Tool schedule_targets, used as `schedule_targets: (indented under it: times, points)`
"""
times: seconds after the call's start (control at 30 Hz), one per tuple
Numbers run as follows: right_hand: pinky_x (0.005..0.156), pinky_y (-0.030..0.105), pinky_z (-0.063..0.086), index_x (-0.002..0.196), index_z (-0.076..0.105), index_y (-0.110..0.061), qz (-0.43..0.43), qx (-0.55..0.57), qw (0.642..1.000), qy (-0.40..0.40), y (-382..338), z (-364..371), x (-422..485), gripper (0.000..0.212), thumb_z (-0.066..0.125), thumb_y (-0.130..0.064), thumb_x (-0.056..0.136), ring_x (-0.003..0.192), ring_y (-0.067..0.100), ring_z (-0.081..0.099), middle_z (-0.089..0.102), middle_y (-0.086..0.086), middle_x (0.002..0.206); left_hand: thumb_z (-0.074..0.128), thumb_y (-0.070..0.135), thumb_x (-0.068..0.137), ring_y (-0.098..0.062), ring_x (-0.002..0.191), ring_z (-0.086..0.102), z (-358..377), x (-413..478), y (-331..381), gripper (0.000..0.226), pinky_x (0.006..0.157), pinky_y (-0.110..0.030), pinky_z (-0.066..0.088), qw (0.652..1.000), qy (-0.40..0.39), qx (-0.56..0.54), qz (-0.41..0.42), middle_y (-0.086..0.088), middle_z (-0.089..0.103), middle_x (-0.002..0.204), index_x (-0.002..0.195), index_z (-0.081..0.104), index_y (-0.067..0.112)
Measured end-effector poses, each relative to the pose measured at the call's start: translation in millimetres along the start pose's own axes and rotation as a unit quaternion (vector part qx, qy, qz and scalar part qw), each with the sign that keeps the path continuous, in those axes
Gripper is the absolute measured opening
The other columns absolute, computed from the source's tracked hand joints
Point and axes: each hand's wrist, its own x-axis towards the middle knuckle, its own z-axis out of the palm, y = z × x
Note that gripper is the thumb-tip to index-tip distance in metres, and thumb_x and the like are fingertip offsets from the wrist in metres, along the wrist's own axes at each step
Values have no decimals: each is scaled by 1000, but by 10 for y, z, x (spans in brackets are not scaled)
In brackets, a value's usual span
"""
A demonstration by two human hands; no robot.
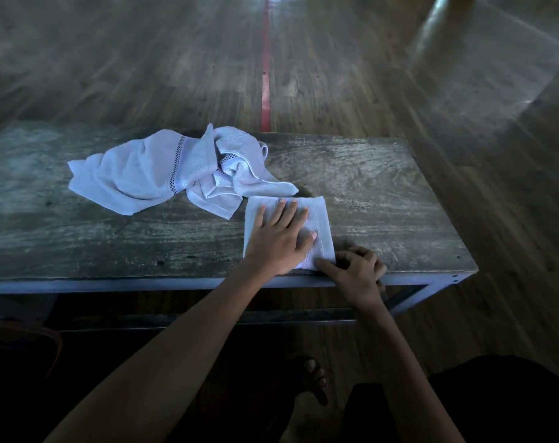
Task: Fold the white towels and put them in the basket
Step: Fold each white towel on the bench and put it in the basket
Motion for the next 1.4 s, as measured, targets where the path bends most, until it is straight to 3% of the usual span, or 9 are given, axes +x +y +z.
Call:
schedule_targets:
  times: [0.17,0.4,0.53,0.6,0.73,0.93,1.1,1.23,1.4]
  points:
    - [104,40,30,105,67,-22,-14,2,1000,-5,28,-21,13,38,71,-47,77,125,19,18,27,-2,123,12,58,89,-23,145,18,8,6,3,71,115,-52,7,1000,22,-3,-2,-4,25,155,146,31,21]
    - [99,38,28,77,60,-30,-25,-99,994,-32,86,-181,70,32,69,-61,71,123,19,22,32,-4,116,18,55,96,-13,146,-6,-99,68,-31,65,117,-45,-5,997,-73,-21,-16,4,-1,160,151,6,23]
    - [98,44,31,93,58,-26,-43,-83,995,36,-42,-223,239,48,59,-67,68,117,26,43,55,3,114,25,43,97,-20,146,13,-162,-17,-134,61,117,-42,6,992,19,-119,-34,-9,21,156,148,22,10]
    - [104,47,23,111,54,-23,-93,-88,988,87,-171,-162,285,37,58,-48,84,124,25,37,50,4,125,19,46,91,-27,143,22,-191,-106,-194,67,116,-45,13,984,90,-121,-94,-14,31,151,144,32,7]
    - [110,44,9,143,36,-30,-203,-198,959,21,-225,105,329,46,37,-43,98,140,17,19,26,-9,154,24,49,96,-19,147,-2,-104,-300,-300,68,117,-45,-2,981,-20,-115,-152,-7,-1,159,150,7,11]
    - [117,41,-8,151,14,-26,-141,-220,965,-16,-91,206,425,55,22,-46,100,146,8,-5,4,-8,160,20,58,93,-16,146,-4,-97,-374,-390,75,117,-48,-6,981,-39,-106,-159,0,-5,160,151,-1,15]
    - [115,42,3,148,24,-11,-57,-125,989,59,-186,196,476,58,31,-42,100,144,21,15,24,8,156,27,51,88,-25,135,29,-227,-467,-296,71,110,-50,14,949,80,-137,-272,-5,37,147,148,21,12]
    - [112,49,11,125,55,-12,-29,-177,982,54,-244,175,497,49,39,-46,94,138,31,17,29,12,149,42,38,92,-31,132,33,-339,-362,-170,63,105,-48,24,947,30,-138,-290,-12,35,145,147,22,13]
    - [109,48,19,101,63,-7,-19,-157,986,55,-314,155,457,40,48,-43,89,130,33,21,35,15,136,41,23,93,-33,129,38,-383,-241,-121,58,101,-48,36,932,11,-209,-297,-17,37,141,146,21,9]
